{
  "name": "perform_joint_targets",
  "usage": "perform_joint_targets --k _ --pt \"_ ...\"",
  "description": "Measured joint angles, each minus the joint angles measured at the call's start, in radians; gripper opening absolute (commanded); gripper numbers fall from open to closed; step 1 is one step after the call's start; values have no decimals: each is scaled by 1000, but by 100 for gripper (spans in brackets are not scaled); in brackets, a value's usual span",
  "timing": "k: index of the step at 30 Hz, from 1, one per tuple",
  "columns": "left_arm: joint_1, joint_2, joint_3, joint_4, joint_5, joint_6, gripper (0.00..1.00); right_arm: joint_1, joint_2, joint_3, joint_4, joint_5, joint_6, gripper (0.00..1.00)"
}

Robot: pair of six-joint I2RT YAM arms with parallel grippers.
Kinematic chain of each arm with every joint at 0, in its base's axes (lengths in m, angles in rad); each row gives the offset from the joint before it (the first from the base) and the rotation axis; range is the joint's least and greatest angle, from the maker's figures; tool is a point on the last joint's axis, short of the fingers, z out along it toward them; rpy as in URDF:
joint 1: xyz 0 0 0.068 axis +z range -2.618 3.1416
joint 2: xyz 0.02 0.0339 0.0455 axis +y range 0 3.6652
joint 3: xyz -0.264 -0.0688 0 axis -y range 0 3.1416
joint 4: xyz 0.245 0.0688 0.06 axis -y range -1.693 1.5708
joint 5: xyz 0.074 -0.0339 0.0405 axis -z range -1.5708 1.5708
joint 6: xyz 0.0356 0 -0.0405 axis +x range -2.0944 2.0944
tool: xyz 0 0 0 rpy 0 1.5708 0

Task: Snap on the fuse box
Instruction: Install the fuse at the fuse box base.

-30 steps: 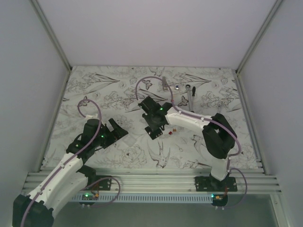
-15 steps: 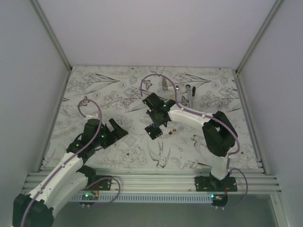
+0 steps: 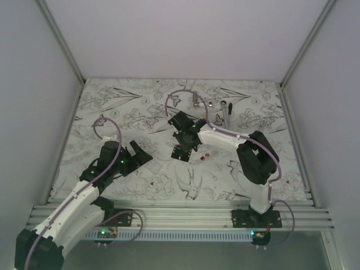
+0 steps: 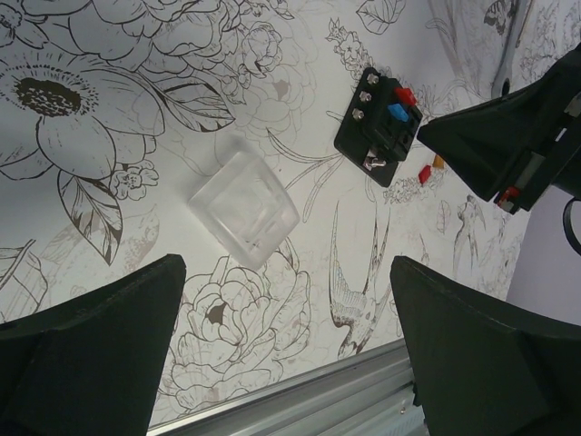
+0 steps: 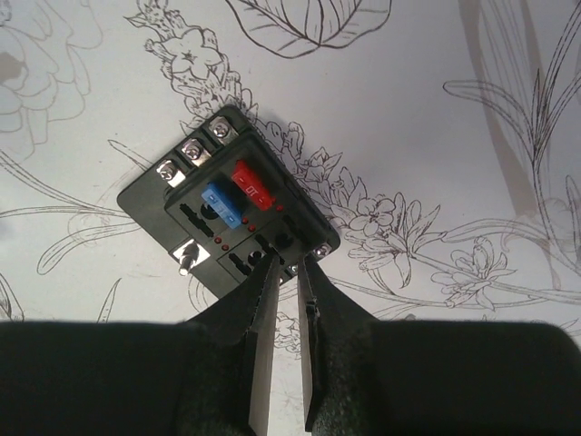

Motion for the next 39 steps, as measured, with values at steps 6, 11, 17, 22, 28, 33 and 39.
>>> perform_joint_targets --k 6,11,17,22,28,33,39 --pt "0 14 0 2 0 0 100 0 -8 7 30 -42 -69 22" --pt "0 31 0 3 3 4 100 -1 -8 8 79 -95 -163 22" --pt "0 48 0 8 3 8 100 -1 -5 13 111 -122 -246 22" --pt "0 63 2 9 3 11 100 -1 13 39 119 -126 -280 22" --pt "0 66 4 20 5 16 100 -1 42 58 122 -127 -302 22" --pt "0 66 5 27 7 20 100 -1 50 58 119 -137 -307 22" --pt "0 66 6 30 10 22 100 -1 50 58 114 -135 -309 16"
